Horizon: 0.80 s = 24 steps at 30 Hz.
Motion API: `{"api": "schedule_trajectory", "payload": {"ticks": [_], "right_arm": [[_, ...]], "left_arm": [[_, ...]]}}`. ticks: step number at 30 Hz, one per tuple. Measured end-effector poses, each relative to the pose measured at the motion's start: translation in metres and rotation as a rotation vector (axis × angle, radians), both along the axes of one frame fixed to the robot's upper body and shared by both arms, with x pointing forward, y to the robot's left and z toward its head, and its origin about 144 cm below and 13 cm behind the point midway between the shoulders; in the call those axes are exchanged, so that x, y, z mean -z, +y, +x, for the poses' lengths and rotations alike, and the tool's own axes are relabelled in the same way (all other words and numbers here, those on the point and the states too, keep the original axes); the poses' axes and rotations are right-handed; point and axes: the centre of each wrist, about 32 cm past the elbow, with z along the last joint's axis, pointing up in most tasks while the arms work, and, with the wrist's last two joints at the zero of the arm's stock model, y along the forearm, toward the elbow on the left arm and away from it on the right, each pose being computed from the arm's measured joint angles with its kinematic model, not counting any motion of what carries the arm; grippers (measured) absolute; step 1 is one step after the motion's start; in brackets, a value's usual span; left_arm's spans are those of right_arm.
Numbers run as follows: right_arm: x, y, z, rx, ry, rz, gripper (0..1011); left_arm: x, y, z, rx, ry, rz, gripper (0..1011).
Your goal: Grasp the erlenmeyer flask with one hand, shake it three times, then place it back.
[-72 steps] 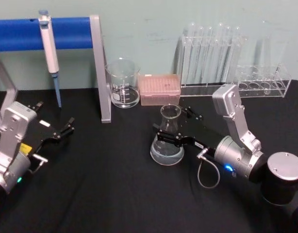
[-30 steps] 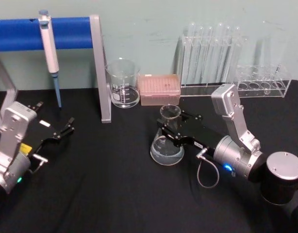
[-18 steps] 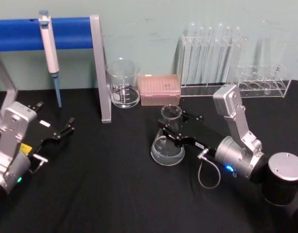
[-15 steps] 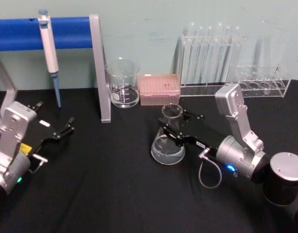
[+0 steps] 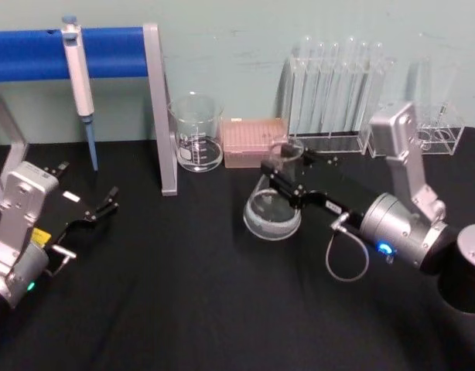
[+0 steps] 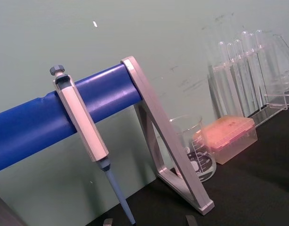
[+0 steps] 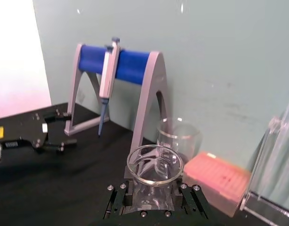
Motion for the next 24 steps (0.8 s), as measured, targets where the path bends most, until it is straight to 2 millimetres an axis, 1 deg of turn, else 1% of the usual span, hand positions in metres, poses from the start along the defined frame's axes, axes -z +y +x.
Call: {"api": "schedule_trajectory", "payload": {"ticks": [8,9,13,24], "right_arm": [[-0.028,-0.005,-0.007,0.005,-0.048,0.013,450],[-0.028,-0.005,-0.007,0.005,-0.048,0.013,450],[-0.038,-0.007,-0.009,0.007,-0.063,0.007,450],[-0.045,-0.01,-0.009,0.016,-0.061,-0.007,450]], "left_arm": [[0.0,0.0,0.0,0.0,0.0,0.0,1001],[0.0,0.0,0.0,0.0,0.0,0.0,1001],[0.0,0.0,0.0,0.0,0.0,0.0,1001],[0.0,0.0,0.0,0.0,0.0,0.0,1001]]}}
